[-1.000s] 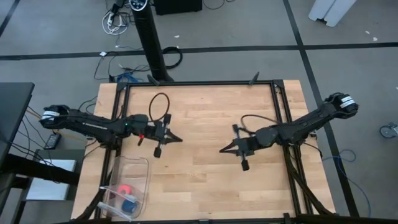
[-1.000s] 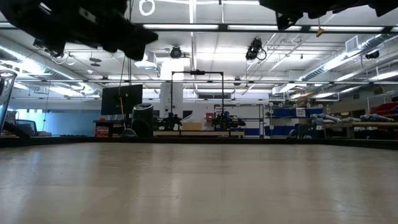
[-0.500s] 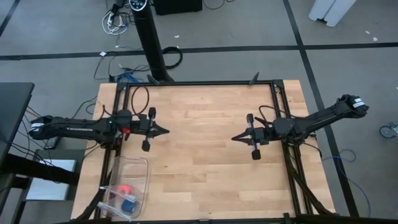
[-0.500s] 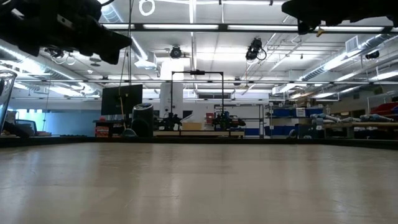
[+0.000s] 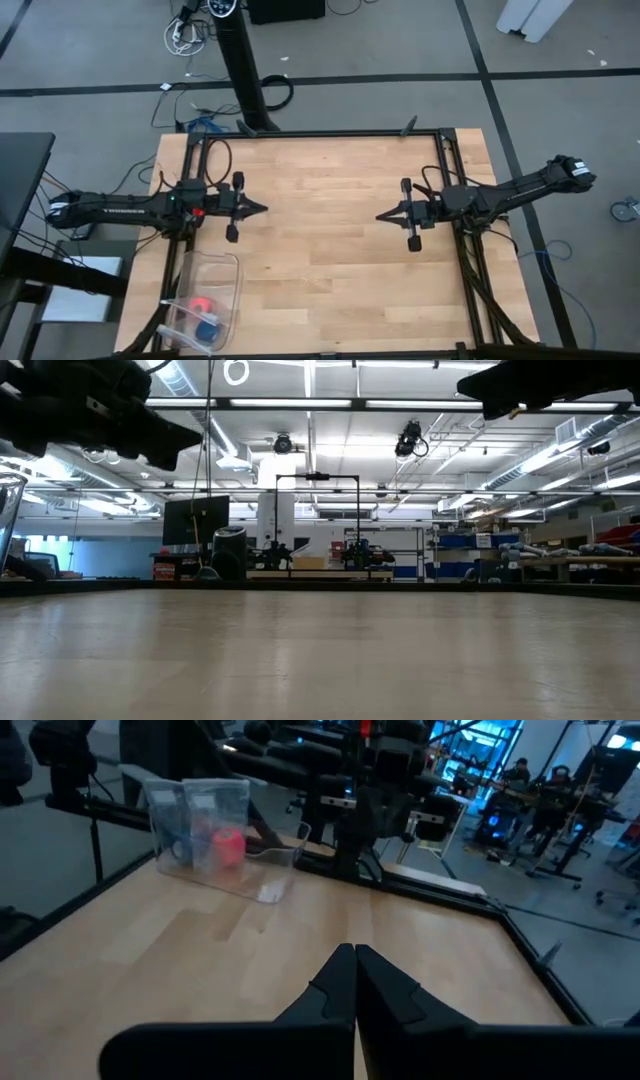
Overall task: Roll bandage
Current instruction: Return to Home Position
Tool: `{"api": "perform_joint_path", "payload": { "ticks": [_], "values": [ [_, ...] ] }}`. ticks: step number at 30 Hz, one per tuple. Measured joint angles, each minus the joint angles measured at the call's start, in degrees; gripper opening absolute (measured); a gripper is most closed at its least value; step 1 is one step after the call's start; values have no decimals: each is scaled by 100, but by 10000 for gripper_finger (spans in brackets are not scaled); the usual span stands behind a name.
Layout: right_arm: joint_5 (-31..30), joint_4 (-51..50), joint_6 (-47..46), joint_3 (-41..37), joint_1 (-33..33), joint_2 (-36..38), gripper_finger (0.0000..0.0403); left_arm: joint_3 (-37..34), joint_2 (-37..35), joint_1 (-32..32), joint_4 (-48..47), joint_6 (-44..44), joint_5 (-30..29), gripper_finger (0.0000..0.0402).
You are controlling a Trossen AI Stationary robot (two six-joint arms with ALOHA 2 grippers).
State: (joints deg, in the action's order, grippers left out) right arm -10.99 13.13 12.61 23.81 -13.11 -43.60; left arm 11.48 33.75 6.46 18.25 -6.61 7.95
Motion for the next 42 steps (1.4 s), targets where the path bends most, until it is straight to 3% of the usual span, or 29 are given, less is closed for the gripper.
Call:
{"api": "perform_joint_path", "payload": {
  "ticks": [4, 13, 27, 42],
  "values": [
    [68, 16, -76, -169, 115, 117, 0, -318, -255, 0, 20, 163, -373, 9],
    [512, 844, -368, -1106, 563, 683, 0, -873, -922, -7, 15, 576, -497, 9],
    [519, 946, -600, -2224, 574, 2356, 0, -1097, -1970, -11, -570, 529, -626, 9],
    [266, -213, -525, -2323, 571, 3670, 0, -1101, -2522, -9, -743, 252, -431, 9]
  ]
}}
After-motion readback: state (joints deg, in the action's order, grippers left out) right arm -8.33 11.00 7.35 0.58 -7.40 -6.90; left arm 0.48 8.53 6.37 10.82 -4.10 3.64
